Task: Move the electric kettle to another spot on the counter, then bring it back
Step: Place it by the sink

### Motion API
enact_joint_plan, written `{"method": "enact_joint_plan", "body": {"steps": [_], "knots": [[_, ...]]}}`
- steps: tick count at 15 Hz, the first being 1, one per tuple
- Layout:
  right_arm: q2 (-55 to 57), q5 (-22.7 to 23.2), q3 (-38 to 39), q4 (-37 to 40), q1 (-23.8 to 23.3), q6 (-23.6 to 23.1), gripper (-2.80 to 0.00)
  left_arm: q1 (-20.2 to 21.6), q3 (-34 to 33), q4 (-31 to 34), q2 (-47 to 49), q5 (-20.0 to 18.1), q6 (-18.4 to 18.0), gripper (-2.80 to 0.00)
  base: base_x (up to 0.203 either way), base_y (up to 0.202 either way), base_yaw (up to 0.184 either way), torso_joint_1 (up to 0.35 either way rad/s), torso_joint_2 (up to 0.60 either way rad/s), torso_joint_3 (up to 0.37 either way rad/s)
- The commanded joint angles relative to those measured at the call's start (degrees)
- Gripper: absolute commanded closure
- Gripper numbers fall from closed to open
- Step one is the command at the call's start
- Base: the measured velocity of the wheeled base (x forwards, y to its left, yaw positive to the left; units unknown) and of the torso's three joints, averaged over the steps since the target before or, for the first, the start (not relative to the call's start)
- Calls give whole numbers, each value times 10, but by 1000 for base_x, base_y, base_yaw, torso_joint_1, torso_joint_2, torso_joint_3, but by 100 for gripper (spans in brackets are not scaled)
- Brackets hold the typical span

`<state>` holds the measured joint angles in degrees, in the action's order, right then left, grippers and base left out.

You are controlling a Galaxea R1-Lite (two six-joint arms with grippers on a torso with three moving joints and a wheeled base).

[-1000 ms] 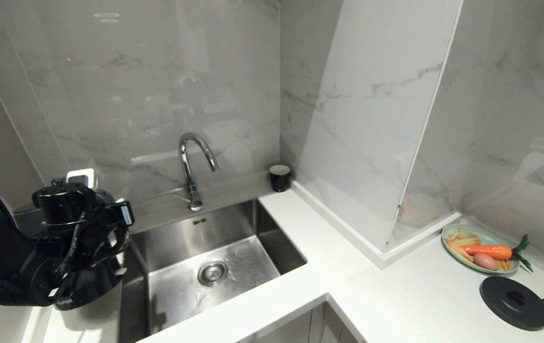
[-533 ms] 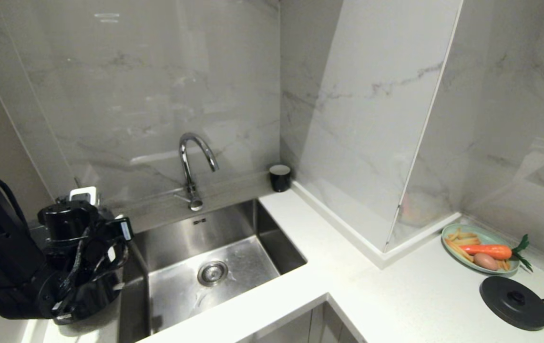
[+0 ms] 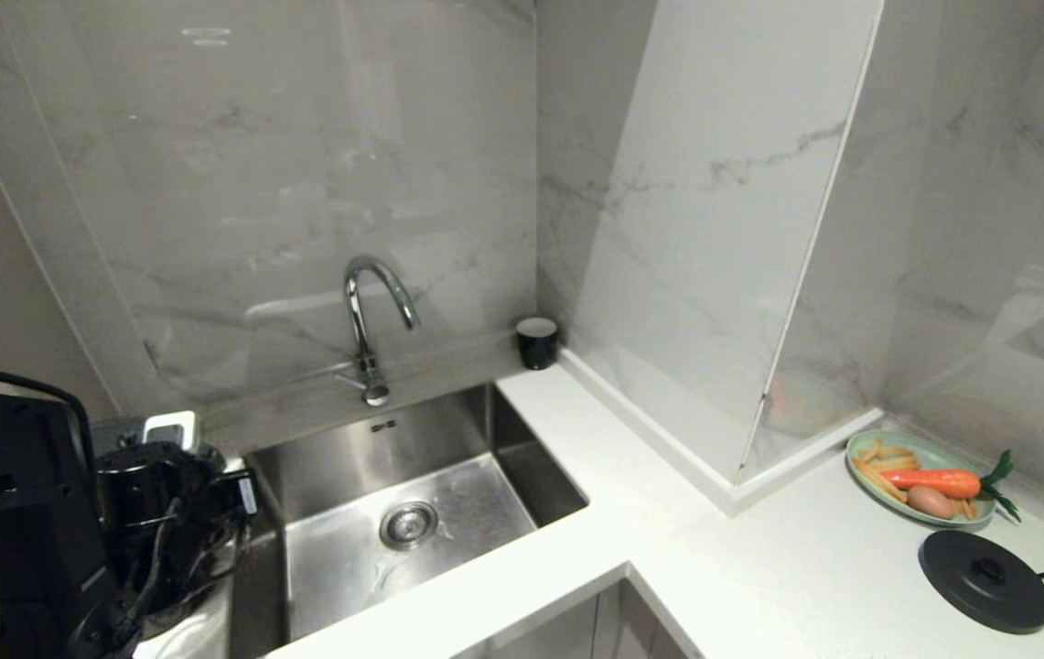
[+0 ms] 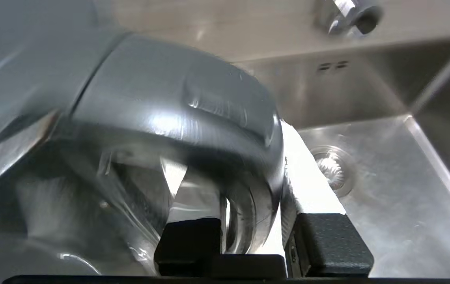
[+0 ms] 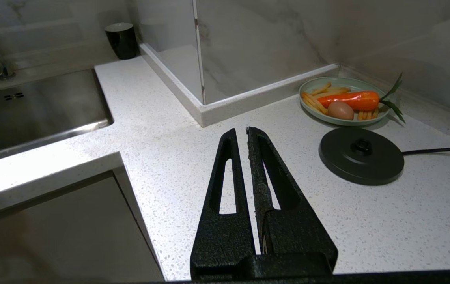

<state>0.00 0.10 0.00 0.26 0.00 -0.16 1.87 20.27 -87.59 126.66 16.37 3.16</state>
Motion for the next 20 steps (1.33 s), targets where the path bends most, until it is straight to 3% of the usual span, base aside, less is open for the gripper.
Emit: {"method": "enact_joint_plan", "body": {"steps": [1, 18, 19, 20], "knots": [[0, 0, 0, 0, 0, 0, 0, -1, -19, -1, 21, 1, 3, 0, 0, 0, 0, 0, 0, 0], [0, 1, 0, 0, 0, 0, 0, -5, 21, -1, 15, 20, 3, 0, 0, 0, 0, 0, 0, 0], [0, 0, 0, 0, 0, 0, 0, -5, 22, -1, 16, 22, 3, -280, 0, 0, 0, 0, 0, 0], [0, 0, 0, 0, 0, 0, 0, -5, 22, -1, 15, 23, 3, -280, 0, 0, 0, 0, 0, 0]]}}
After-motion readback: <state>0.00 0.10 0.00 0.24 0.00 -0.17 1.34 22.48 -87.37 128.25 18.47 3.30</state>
